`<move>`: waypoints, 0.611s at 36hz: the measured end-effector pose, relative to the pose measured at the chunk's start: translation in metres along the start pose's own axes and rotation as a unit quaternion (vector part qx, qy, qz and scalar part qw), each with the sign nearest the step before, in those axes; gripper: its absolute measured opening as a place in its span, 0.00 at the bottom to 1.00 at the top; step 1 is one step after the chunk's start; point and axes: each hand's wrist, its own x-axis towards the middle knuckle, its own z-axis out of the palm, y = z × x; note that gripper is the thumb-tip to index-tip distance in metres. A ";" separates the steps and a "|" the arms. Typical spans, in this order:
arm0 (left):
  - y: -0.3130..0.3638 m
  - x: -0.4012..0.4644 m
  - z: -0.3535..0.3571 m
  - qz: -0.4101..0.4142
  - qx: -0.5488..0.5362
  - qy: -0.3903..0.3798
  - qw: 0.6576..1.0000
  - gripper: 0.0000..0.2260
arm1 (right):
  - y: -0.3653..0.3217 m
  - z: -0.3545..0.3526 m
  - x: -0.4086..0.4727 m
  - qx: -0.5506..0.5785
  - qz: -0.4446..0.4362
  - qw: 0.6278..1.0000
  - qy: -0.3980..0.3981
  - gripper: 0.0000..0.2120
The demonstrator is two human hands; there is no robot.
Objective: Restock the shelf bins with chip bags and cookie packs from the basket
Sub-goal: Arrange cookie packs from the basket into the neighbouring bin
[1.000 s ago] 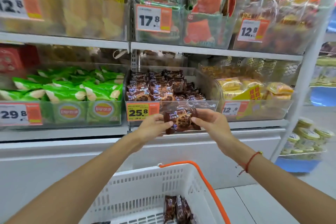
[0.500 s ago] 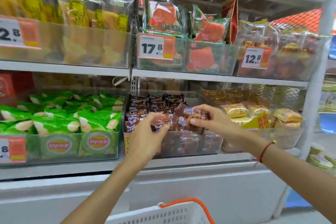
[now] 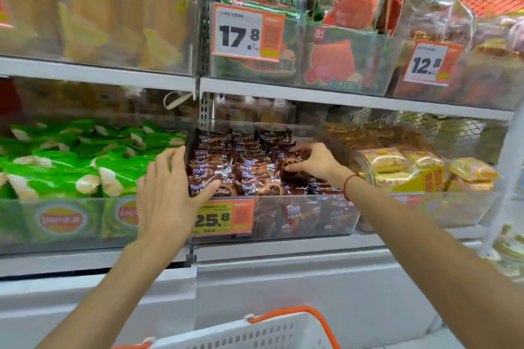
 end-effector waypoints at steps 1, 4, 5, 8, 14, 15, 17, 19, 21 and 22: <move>0.000 -0.001 0.001 0.002 0.005 0.001 1.000 0.36 | 0.002 0.003 0.002 -0.013 -0.009 1.000 0.000 0.22; 0.001 0.000 0.001 0.003 0.012 0.001 1.000 0.34 | 0.009 0.003 0.009 -0.106 -0.054 0.993 0.024 0.21; 0.001 0.000 0.001 0.002 0.016 -0.002 1.000 0.34 | 0.010 0.001 0.010 -0.149 -0.078 0.985 0.033 0.21; 0.001 0.002 0.000 0.000 0.024 -0.009 1.000 0.34 | 0.007 -0.003 0.014 -0.259 -0.141 0.955 0.038 0.19; 0.003 0.001 -0.002 -0.001 0.027 -0.014 1.000 0.34 | -0.006 -0.003 0.018 -0.307 -0.174 0.936 0.017 0.16; 0.002 0.001 -0.002 -0.001 0.026 -0.015 1.000 0.34 | -0.007 -0.003 0.016 -0.300 -0.174 0.938 0.023 0.16; 0.002 0.002 -0.002 -0.003 0.025 -0.017 1.000 0.34 | -0.003 0.001 0.012 -0.286 -0.173 0.941 0.044 0.16; 0.001 0.002 -0.001 -0.004 0.029 -0.019 0.999 0.34 | 0.004 0.008 0.008 -0.266 -0.166 0.947 0.066 0.16; 0.002 0.002 -0.001 -0.003 0.028 -0.018 0.999 0.34 | 0.009 0.013 0.005 -0.250 -0.158 0.953 0.073 0.15; 0.002 0.002 -0.001 -0.003 0.028 -0.018 0.999 0.35 | 0.010 0.014 0.005 -0.250 -0.153 0.953 0.069 0.16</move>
